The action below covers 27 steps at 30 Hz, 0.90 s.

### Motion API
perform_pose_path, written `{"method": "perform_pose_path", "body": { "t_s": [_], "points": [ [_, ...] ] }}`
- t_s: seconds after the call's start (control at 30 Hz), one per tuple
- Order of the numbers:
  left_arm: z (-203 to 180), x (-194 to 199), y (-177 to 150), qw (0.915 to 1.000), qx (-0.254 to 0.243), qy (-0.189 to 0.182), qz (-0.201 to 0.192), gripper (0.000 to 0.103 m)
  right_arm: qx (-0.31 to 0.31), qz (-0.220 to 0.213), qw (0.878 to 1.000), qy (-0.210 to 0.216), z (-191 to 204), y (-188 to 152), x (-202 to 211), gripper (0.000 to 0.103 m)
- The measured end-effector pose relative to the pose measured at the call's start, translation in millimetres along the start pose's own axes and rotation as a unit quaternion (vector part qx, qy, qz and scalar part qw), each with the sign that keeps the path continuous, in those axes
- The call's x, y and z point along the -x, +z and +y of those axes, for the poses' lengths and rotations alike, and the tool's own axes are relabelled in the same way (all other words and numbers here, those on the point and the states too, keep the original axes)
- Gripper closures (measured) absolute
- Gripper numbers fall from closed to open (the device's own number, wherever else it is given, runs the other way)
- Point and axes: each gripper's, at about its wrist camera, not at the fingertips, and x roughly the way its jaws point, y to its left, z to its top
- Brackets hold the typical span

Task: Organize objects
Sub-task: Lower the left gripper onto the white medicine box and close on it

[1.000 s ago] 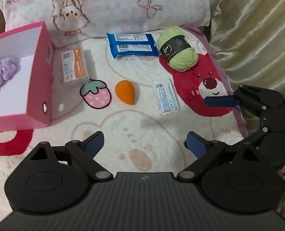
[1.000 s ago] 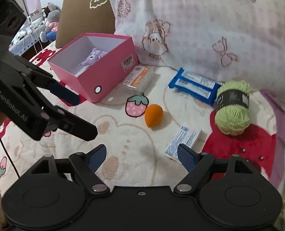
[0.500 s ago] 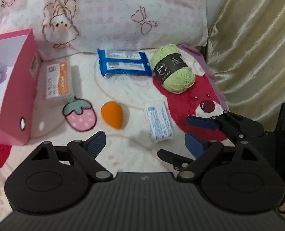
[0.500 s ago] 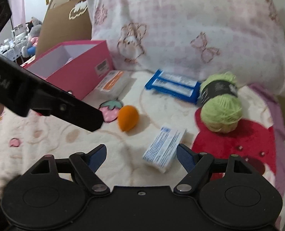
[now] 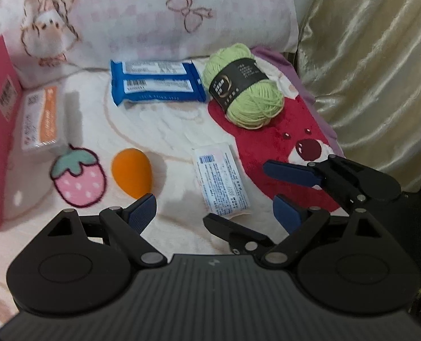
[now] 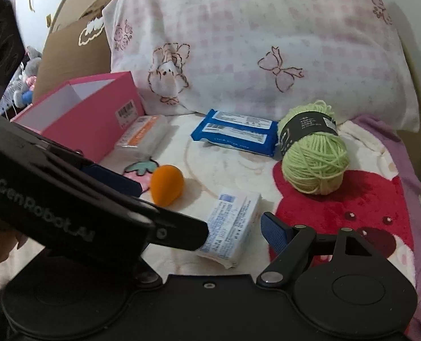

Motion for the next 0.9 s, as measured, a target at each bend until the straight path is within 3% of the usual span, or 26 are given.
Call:
{"method": "perform_pose_path", "body": {
  "t_s": [0.13,0.3,0.37,0.43,0.53,0.67,0.73,0.9],
  "points": [
    [-1,-12,-1,0.9999,-0.001,0.0,-0.012,0.018,0.014,0.0,1.0,0.001,1,-8,-1,0.021],
    [3,-27,-4,0.9995,0.03,-0.01,0.002,0.024,0.024,0.018,1.0,-0.007,4,-12,-13,0.024],
    [5,-32,-6,0.9993,0.035,-0.012,0.004,0.038,0.022,0.021,0.999,-0.01,3,-11,-16,0.025],
    [6,-34,-7,0.9993,0.036,-0.012,0.001,0.039,0.018,0.024,0.999,-0.013,1,-10,-17,0.025],
    [8,-37,-7,0.9991,0.038,-0.016,-0.002,0.046,0.02,0.031,0.999,-0.013,0,-10,-19,0.033],
    [8,-42,-8,0.9985,0.047,-0.026,0.003,0.061,0.016,0.035,0.999,-0.001,0,-8,-18,0.05],
    [8,-42,-8,0.998,0.052,-0.037,0.002,0.067,0.019,0.037,0.999,-0.003,1,-9,-18,0.051],
    [5,-44,-8,0.9984,0.049,-0.029,0.005,0.068,0.011,0.043,0.999,0.0,-2,-9,-20,0.051]
  ]
}}
